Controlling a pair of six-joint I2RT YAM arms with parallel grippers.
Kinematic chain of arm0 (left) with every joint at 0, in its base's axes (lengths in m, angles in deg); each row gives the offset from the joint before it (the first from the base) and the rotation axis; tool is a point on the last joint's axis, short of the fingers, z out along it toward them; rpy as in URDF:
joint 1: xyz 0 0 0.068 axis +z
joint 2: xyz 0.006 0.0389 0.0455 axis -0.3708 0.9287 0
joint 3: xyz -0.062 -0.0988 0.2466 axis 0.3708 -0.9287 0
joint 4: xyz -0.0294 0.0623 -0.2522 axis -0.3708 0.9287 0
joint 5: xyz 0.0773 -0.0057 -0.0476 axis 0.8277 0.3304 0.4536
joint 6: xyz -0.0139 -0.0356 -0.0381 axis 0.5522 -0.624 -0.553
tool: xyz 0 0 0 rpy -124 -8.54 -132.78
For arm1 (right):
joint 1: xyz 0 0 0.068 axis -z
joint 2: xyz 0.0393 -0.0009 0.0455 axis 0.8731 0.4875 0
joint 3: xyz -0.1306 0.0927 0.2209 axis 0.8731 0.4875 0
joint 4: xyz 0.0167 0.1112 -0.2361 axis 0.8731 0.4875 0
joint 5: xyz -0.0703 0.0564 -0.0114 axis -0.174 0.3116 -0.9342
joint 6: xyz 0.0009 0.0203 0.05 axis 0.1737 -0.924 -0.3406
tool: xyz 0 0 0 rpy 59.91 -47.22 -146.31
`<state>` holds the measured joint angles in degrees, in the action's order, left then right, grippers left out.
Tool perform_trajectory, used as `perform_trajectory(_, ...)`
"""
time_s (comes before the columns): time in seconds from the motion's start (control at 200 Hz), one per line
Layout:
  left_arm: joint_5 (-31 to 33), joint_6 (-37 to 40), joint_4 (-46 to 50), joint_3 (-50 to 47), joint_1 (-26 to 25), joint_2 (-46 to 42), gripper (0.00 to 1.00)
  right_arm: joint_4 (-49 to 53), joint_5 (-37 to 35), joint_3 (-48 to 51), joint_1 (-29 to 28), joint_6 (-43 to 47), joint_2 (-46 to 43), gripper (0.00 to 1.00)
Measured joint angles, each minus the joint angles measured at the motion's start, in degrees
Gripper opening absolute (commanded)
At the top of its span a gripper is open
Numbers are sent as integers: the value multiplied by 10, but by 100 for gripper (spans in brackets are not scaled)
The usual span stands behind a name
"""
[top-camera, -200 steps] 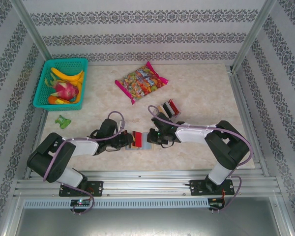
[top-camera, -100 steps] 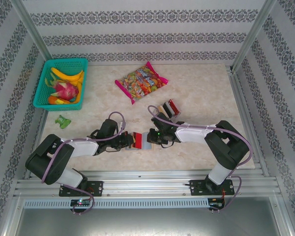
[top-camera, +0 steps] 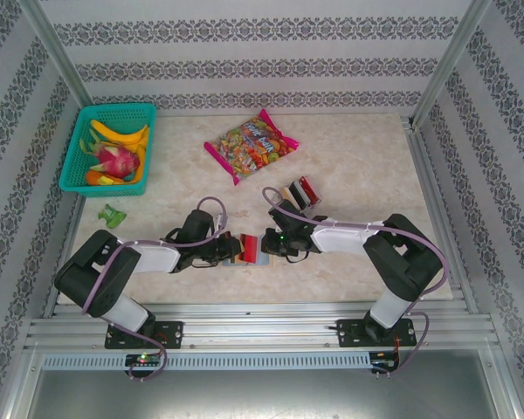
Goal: Put the credit cards into the card holder
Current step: Insert the credit card into the card slot.
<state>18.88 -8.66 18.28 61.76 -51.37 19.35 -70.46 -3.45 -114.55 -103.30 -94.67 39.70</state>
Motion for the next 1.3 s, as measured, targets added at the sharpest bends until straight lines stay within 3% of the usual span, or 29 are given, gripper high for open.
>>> perform_trajectory(0.42,4,17,39,24,-11,-5,26,16,-8,-1,4,4,-12,23)
perform_trajectory(0.535,18,29,78,31,-12,-22,26,36,-18,-1,11,6,-24,24)
perform_trajectory(0.804,24,48,116,53,-20,-18,13,51,-26,-1,15,14,-25,23)
perform_trajectory(1.299,24,67,155,114,-53,41,17,42,-21,3,19,15,-15,18)
